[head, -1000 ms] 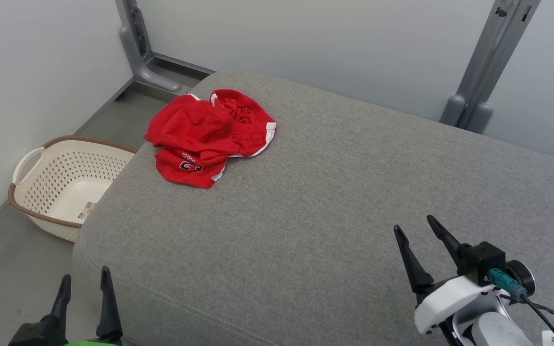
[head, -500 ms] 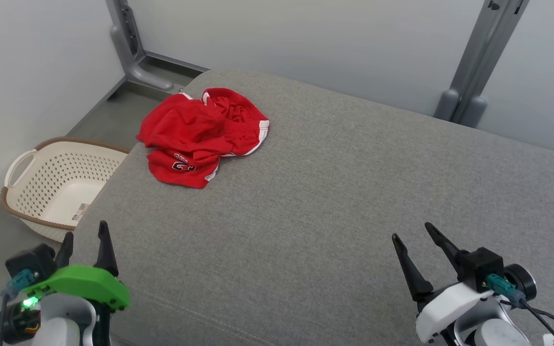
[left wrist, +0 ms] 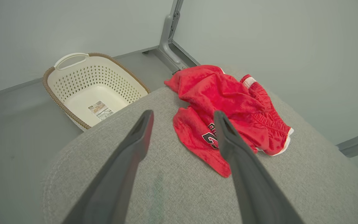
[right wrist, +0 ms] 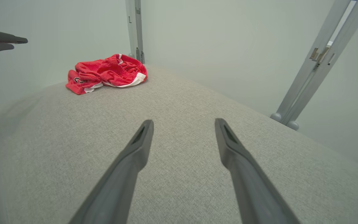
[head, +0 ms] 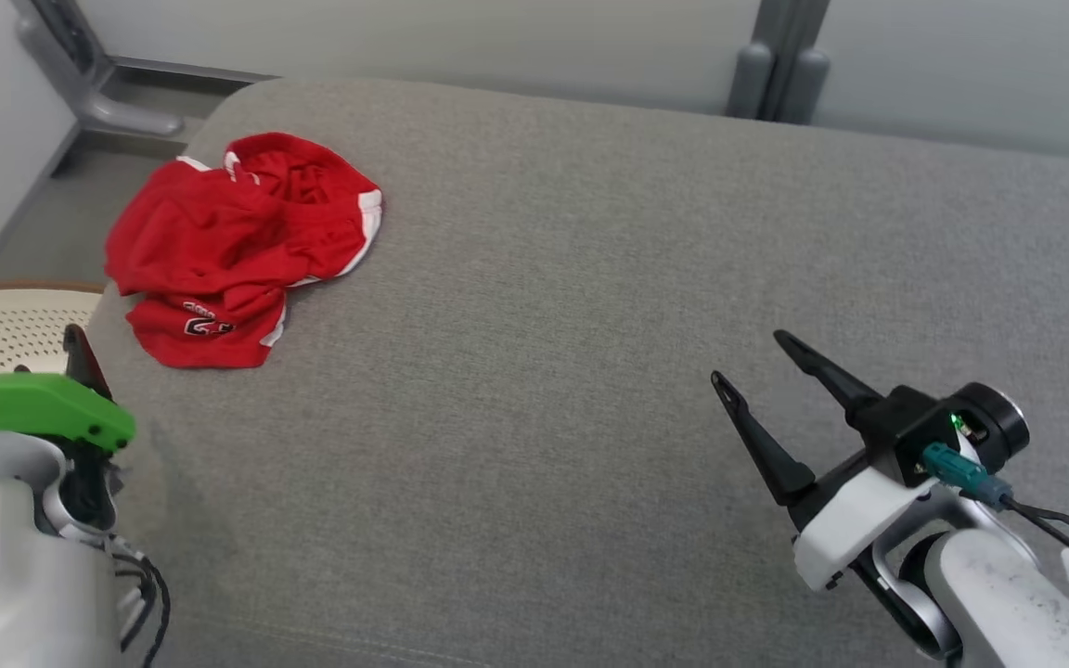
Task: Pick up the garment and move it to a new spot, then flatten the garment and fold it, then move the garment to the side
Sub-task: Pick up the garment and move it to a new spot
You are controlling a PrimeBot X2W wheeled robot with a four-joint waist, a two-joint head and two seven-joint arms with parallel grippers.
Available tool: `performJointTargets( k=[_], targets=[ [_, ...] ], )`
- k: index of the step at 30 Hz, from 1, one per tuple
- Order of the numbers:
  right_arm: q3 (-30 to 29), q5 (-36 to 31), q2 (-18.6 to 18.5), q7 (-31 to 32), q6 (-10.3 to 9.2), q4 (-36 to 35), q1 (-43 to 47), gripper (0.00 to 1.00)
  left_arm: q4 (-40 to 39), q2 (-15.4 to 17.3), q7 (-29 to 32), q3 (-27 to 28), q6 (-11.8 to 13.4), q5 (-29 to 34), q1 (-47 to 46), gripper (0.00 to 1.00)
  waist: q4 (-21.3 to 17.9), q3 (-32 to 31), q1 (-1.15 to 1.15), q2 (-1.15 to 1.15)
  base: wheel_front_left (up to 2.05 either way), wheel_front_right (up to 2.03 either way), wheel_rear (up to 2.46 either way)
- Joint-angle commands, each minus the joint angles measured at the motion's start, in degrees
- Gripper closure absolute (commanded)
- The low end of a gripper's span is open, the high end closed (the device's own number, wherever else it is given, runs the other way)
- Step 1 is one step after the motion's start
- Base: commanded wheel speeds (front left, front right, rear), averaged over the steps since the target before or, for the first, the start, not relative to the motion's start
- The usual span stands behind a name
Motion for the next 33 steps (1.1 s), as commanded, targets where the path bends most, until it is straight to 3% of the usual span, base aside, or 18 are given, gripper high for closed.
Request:
performJointTargets(
  k=[1,12,16,19,20,21,24,33],
  targets=[
    [-0.3,0.0,-0.8,0.5,-0.11,-1.3,-1.4,0.0,0.8,0.7,0.5,0.3,0.5,-0.3,-2.8,0.0,-8.3,9.6,0.0,0.0,0.0,0.0,0.0],
    [-4.9,-1.0,-1.9,2.8,-0.11,-9.8,-0.3,0.0,6.2,2.8,6.4,2.5,4.6,-3.7,-12.6,0.0,-12.4,18.7,0.0,0.0,0.0,0.0,0.0],
    [-5.9,-1.2,-1.8,2.8,-0.11,-11.1,0.2,0.0,8.3,3.0,8.0,2.6,5.1,-4.4,-14.3,0.0,-13.0,20.3,0.0,0.0,0.0,0.0,0.0],
    [-6.1,-1.2,-1.7,2.7,-0.11,-11.4,0.4,0.0,10.3,3.4,8.9,2.2,4.0,-4.7,-15.1,0.0,-13.2,20.7,0.0,0.0,0.0,0.0,0.0],
    [-6.3,-1.1,-1.6,2.5,-0.11,-11.1,0.5,0.0,11.5,3.2,10.2,2.1,2.8,-5.3,-15.1,0.55,-13.3,20.5,0.0,0.0,0.0,0.0,0.0],
    [-6.5,-0.9,-1.4,2.3,-0.11,-10.9,0.6,0.0,12.2,3.0,10.5,2.0,2.0,-5.5,-15.2,1.0,-13.2,20.2,0.0,0.0,0.0,0.0,0.0],
    [-6.8,-0.7,-0.7,1.6,-0.11,-9.7,0.7,0.0,14.1,3.8,11.4,1.0,-0.7,-5.4,-15.5,1.0,-12.8,18.7,0.0,0.0,0.0,0.0,0.0],
    [-4.3,1.8,4.0,-3.0,-0.11,-1.2,1.4,0.0,11.4,11.9,10.8,-4.2,-7.4,-1.7,-18.2,1.0,-12.8,6.6,0.0,0.0,0.0,0.0,0.0]
  ],
)
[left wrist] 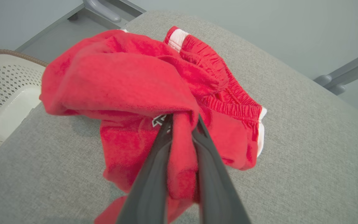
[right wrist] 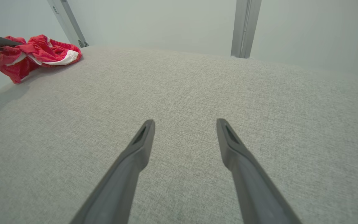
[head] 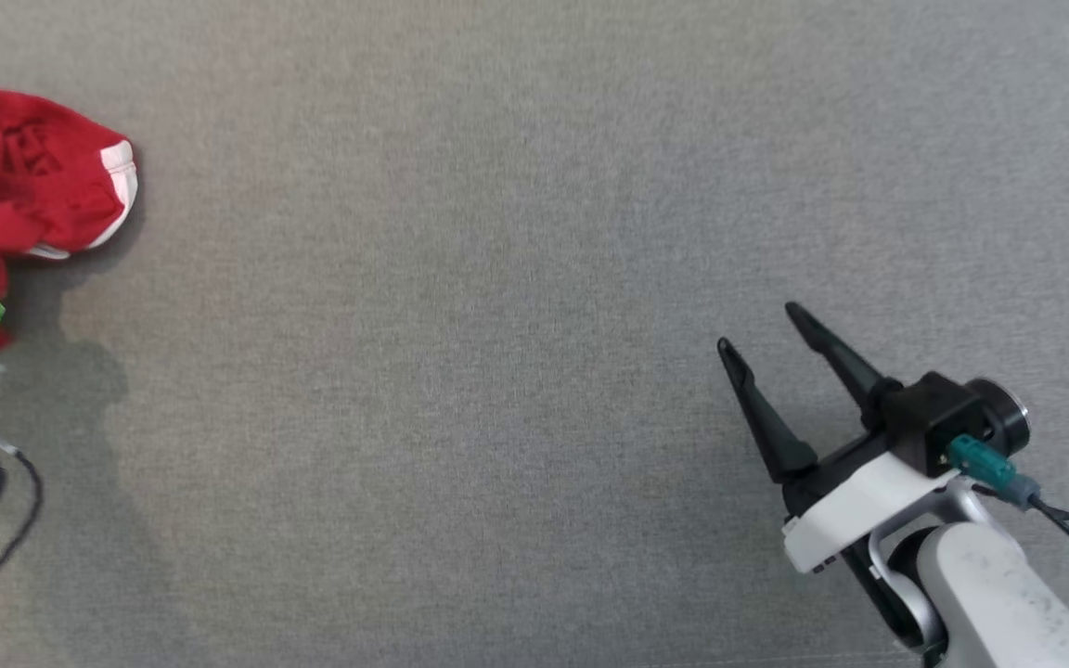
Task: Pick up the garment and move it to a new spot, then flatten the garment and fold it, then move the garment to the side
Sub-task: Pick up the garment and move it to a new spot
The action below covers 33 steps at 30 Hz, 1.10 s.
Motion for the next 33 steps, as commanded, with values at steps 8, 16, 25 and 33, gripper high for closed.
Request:
performJointTargets(
  k=[8,16,25,33],
  targets=[
    [1.1,2.1,4.8,-4.4,-0.11,8.4,3.8,0.0,-12.5,4.0,4.0,-6.7,-0.9,1.8,-3.8,1.0,-1.9,-18.3,-0.01,0.0,0.0,0.0,0.0],
    [0.1,1.6,6.0,-5.1,-0.11,10.7,4.6,0.0,-28.4,0.1,8.8,-12.9,-1.0,-1.7,-1.9,1.0,-7.9,-22.1,-0.01,0.0,0.0,0.0,0.0],
    [-1.1,1.2,6.0,-4.6,-0.1,10.1,3.6,0.0,-39.2,-6.8,9.9,-17.4,-0.2,-3.5,1.4,1.0,-17.5,-21.0,-0.01,0.0,0.0,0.0,0.0],
    [-2.1,1.4,6.3,-5.0,-0.1,10.0,3.7,0.0,-37.9,-10.2,8.5,-23.2,0.4,-0.6,8.5,1.0,-24.2,-18.3,-0.01,0.0,0.0,0.0,0.0]
  ],
)
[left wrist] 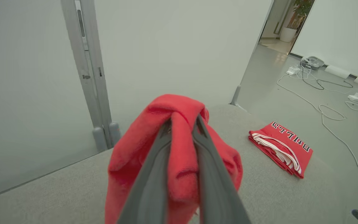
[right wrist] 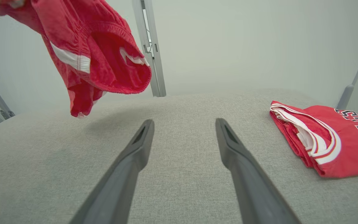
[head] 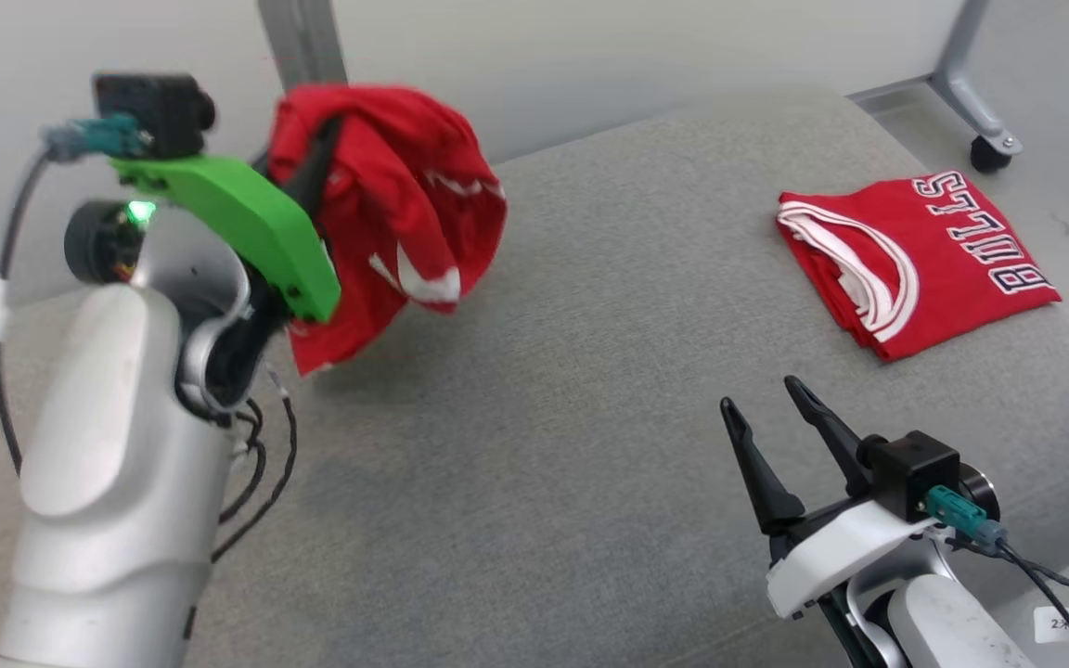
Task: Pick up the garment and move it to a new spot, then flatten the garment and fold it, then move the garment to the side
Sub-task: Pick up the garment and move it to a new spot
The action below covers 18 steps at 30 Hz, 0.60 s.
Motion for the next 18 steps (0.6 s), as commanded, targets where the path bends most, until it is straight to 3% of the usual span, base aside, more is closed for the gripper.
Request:
performJointTargets(
  k=[1,8,9,10,18],
  targets=[
    [0.0,-0.1,0.2,-0.4,-0.09,-0.2,-0.4,0.0,1.5,0.4,-0.5,-0.7,0.3,0.9,2.2,1.0,-5.7,2.5,0.0,0.0,0.0,0.0,0.0],
    [0.6,0.4,0.1,-0.8,-0.09,0.1,-1.0,0.0,10.6,-0.6,-4.4,-5.4,0.2,4.2,9.6,1.0,-7.9,4.1,0.0,0.0,0.0,0.0,0.0],
    [0.5,0.4,0.1,-0.8,-0.09,0.1,-0.9,0.0,11.5,-1.0,-5.5,-5.8,0.2,4.5,10.4,0.59,-7.8,4.2,0.0,0.0,0.0,0.0,0.0],
    [0.2,0.4,0.0,-0.9,-0.09,0.2,-0.7,0.0,12.5,-1.2,-7.0,-6.6,0.2,5.6,11.1,0.0,-7.4,4.4,0.0,0.0,0.0,0.0,0.0],
    [-1.3,-0.2,-0.8,-0.6,-0.09,-0.3,0.6,0.0,13.7,-3.6,-22.3,-6.6,1.0,6.9,16.0,0.0,-2.5,3.0,0.0,0.0,0.0,0.0,0.0]
  ],
)
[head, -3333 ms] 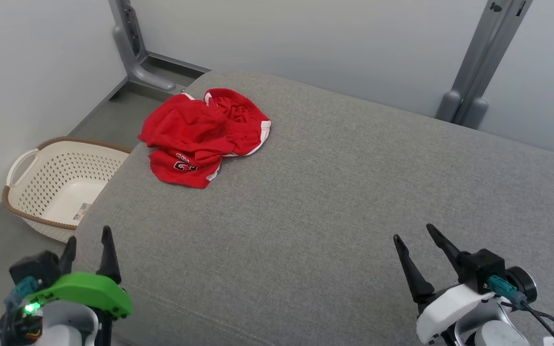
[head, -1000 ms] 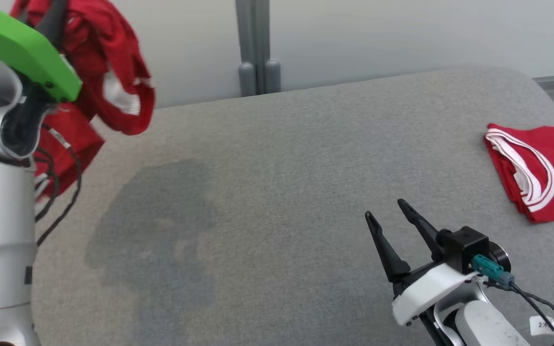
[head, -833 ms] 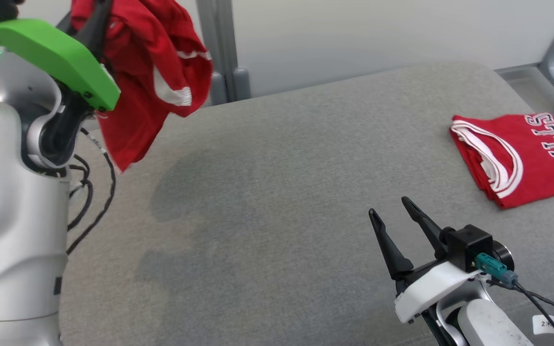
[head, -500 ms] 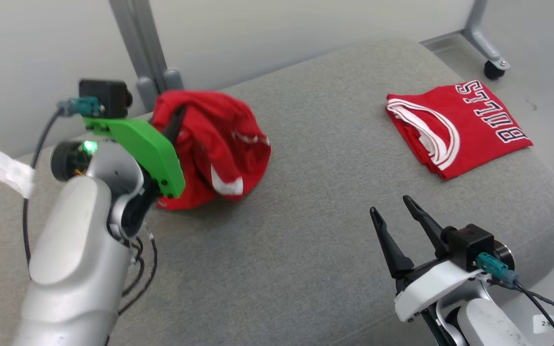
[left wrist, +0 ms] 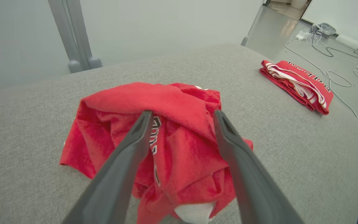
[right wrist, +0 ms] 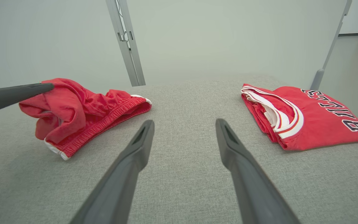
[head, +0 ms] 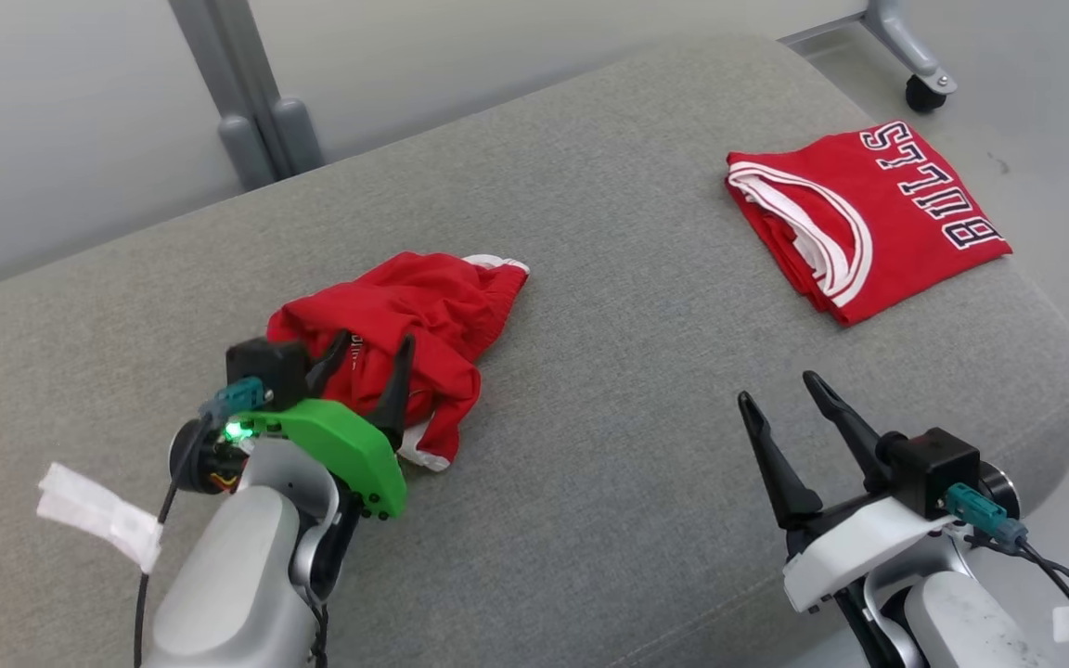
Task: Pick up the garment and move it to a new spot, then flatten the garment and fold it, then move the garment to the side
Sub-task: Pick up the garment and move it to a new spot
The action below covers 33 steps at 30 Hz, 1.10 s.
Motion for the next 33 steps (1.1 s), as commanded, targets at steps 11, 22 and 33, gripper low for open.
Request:
performJointTargets(
  k=[11,22,33],
  targets=[
    [-3.4,-1.2,-0.7,1.4,-0.09,-2.0,3.4,0.0,-10.8,0.3,-14.2,5.1,1.4,-1.6,14.3,0.0,11.7,-5.1,0.0,0.0,0.0,0.0,0.0],
    [-7.4,-1.4,0.0,2.1,-0.09,-2.3,6.5,0.0,-26.8,2.2,-14.6,15.1,4.2,3.6,28.8,0.0,17.5,-7.0,0.0,0.0,0.0,0.0,0.0],
    [-9.0,-1.0,0.4,2.9,-0.09,-1.2,8.6,0.0,-28.0,1.2,-14.6,19.7,1.9,6.6,36.5,0.0,19.9,-7.8,0.0,0.0,0.0,0.0,0.0]
  ],
)
